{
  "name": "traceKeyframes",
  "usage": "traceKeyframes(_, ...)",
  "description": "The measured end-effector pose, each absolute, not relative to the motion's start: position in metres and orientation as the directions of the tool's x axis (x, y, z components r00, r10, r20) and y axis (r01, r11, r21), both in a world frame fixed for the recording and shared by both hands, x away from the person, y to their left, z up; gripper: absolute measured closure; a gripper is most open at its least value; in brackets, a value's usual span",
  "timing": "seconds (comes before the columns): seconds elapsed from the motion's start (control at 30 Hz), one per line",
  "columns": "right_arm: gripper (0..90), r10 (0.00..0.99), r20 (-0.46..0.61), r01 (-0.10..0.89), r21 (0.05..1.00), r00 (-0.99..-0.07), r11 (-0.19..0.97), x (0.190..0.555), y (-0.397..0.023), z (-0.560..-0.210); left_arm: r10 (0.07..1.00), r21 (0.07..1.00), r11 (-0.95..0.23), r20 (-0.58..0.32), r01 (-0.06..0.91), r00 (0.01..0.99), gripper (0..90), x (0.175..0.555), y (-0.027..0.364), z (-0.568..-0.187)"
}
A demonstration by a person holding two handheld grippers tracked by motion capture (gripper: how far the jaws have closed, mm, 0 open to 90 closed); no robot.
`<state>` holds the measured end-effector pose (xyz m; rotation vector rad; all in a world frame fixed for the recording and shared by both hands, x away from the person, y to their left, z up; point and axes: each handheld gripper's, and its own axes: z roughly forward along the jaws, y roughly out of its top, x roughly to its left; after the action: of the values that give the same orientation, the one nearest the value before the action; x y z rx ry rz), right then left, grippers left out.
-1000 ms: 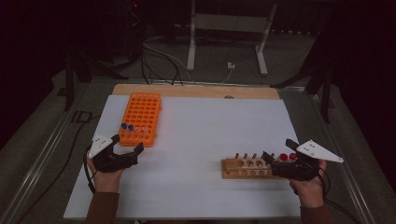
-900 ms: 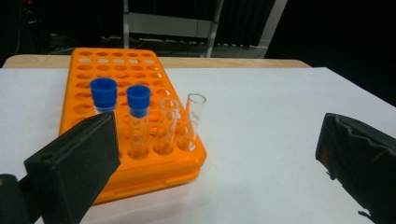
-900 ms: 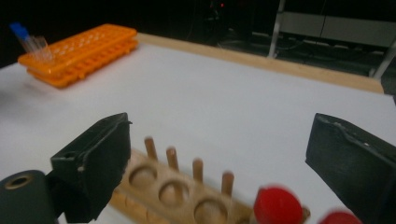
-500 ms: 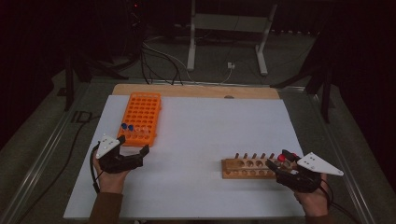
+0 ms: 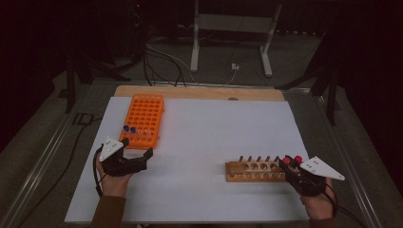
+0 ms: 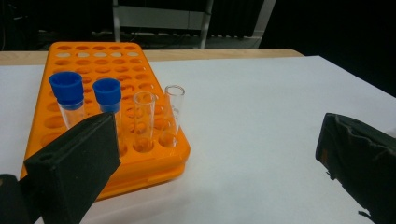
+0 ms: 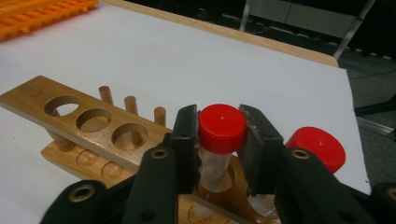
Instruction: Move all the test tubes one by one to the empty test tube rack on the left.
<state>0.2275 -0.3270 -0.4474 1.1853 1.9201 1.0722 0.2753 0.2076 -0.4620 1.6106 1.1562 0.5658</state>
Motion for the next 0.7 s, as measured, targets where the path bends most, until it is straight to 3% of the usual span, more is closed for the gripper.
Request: traceKeyframes(0.7, 69.7, 0.906, -0.083, 0.313, 0.922, -0.416, 0.228, 0.224, -0.329, -0.408, 0.883, 0.920, 0.003, -0.186, 0.391, 0.432, 0.6, 0.275, 0.205, -0.461)
